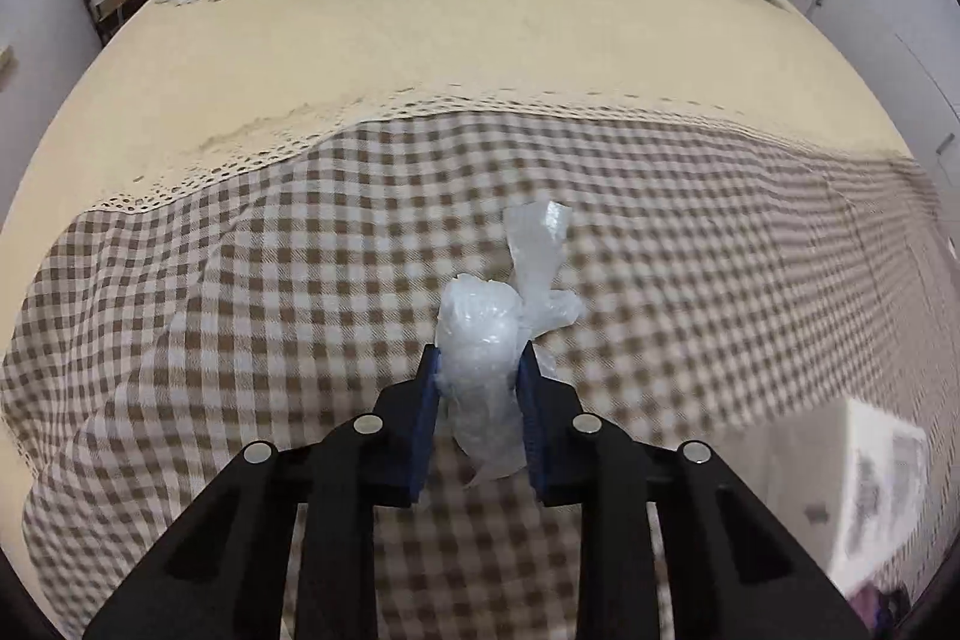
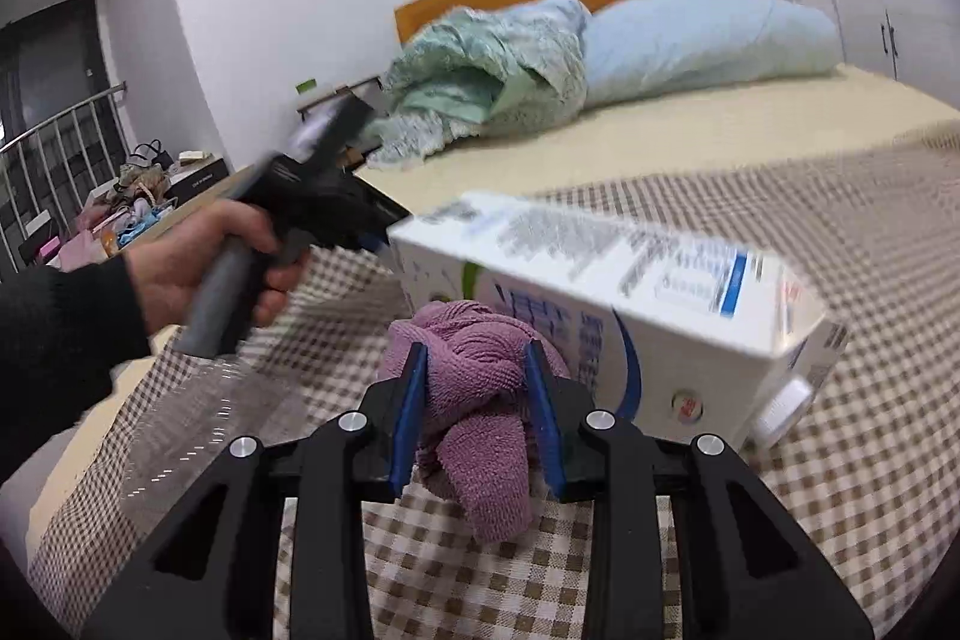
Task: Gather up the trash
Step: 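Grasp the clear plastic bag with the left tool while the right tool grasps the pink cloth, then carry the plastic bag and pink cloth to the wastebasket and open both tools, then move both open tools back over the milk carton and clear cup, then grasp the clear plastic container with the left tool while the right tool grasps the milk carton, then carry the milk carton with the right tool down into the wastebasket while the left tool carries the container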
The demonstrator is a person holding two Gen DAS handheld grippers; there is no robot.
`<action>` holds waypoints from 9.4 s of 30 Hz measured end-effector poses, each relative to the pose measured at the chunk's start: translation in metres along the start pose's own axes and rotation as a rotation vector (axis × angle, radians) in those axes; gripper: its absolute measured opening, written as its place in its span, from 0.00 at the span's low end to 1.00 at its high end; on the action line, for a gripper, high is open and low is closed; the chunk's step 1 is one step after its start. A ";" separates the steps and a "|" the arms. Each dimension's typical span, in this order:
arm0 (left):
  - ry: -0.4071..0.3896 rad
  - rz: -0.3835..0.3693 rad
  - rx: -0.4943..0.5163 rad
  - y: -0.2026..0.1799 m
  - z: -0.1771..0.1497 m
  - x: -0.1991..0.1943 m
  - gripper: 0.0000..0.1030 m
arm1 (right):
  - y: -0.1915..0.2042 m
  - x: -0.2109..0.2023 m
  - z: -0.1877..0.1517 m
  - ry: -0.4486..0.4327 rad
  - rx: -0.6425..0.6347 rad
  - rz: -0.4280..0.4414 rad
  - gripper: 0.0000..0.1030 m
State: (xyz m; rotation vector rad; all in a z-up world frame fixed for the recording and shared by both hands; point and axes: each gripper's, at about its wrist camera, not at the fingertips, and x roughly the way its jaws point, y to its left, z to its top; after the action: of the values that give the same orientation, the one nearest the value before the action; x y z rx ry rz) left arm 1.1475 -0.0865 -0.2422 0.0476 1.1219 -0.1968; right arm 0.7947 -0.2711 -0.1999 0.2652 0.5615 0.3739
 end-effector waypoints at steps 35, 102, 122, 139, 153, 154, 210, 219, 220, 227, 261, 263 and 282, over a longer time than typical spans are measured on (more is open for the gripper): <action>-0.309 -0.281 0.026 -0.175 -0.497 -0.441 0.20 | 0.021 -0.489 -0.085 -0.103 -0.031 -0.283 0.28; 0.452 -0.363 0.652 -0.599 -0.686 -0.072 0.89 | -0.232 -0.624 -0.523 0.371 0.911 -0.717 0.67; 0.069 -0.434 0.417 -0.400 -0.590 -0.221 0.89 | -0.155 -0.597 -0.349 0.315 0.573 -0.844 0.67; -0.110 -0.435 0.157 -0.238 -0.501 -0.260 0.89 | -0.066 -0.499 -0.224 0.272 0.302 -0.777 0.67; -0.138 -0.455 -0.211 -0.032 -0.403 -0.218 0.90 | -0.026 -0.374 -0.135 0.249 0.117 -0.653 0.67; -0.138 -0.476 -0.255 -0.012 -0.392 -0.212 0.92 | -0.024 -0.366 -0.129 0.248 0.107 -0.641 0.67; -0.312 -0.200 -0.036 0.023 -0.305 -0.215 0.54 | -0.028 0.044 0.045 0.644 -0.420 -0.214 0.73; -0.358 -0.208 -0.057 -0.002 -0.352 -0.284 0.54 | 0.036 -0.083 -0.017 0.718 -0.382 -0.279 0.69; -0.363 -0.209 -0.054 -0.005 -0.357 -0.292 0.54 | 0.042 -0.100 -0.022 0.706 -0.366 -0.271 0.69; -0.397 -0.202 -0.035 -0.028 -0.403 -0.345 0.54 | 0.065 -0.208 -0.070 0.826 -0.170 -0.220 0.69; -0.335 -0.274 0.120 -0.178 -0.506 -0.385 0.54 | -0.064 -0.505 -0.186 0.141 0.263 -0.473 0.70; -0.321 -0.312 0.164 -0.210 -0.513 -0.383 0.54 | -0.092 -0.553 -0.204 0.116 0.317 -0.548 0.70; -0.053 -0.394 0.418 -0.416 -0.588 -0.310 0.54 | -0.250 -0.501 -0.462 0.466 0.691 -0.692 0.70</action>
State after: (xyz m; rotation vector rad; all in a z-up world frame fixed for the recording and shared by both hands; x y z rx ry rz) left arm 0.4191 -0.3735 -0.1944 0.1923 1.0134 -0.7788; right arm 0.2107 -0.6370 -0.4289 0.6267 1.1883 -0.4641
